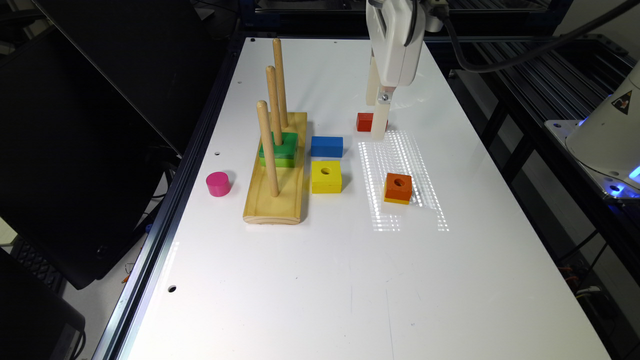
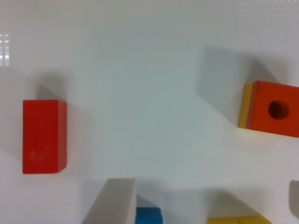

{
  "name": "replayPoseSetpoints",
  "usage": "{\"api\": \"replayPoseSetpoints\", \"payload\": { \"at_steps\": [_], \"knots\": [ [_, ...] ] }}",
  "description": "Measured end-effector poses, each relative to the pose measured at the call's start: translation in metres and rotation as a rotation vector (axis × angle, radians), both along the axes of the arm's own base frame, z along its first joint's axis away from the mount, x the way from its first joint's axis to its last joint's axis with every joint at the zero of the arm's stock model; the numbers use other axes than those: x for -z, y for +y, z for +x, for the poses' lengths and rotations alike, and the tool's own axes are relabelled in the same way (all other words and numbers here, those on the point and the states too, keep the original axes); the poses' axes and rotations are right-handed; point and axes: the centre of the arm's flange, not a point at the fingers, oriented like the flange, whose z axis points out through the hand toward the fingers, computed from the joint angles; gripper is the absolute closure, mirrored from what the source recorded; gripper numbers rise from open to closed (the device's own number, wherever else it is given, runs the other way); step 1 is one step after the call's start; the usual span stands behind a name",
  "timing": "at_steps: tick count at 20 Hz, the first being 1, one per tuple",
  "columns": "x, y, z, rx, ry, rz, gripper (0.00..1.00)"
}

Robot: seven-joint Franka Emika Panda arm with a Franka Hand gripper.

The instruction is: Pick up yellow block.

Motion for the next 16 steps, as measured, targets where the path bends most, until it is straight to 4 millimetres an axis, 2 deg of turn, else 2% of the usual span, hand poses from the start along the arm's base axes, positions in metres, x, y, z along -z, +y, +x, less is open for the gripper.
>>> {"api": "replayPoseSetpoints", "payload": {
  "at_steps": [16],
  "knots": [
    [-0.001,0.008,0.013,-0.004,-0.010,0.005,0.00]
  ]
}}
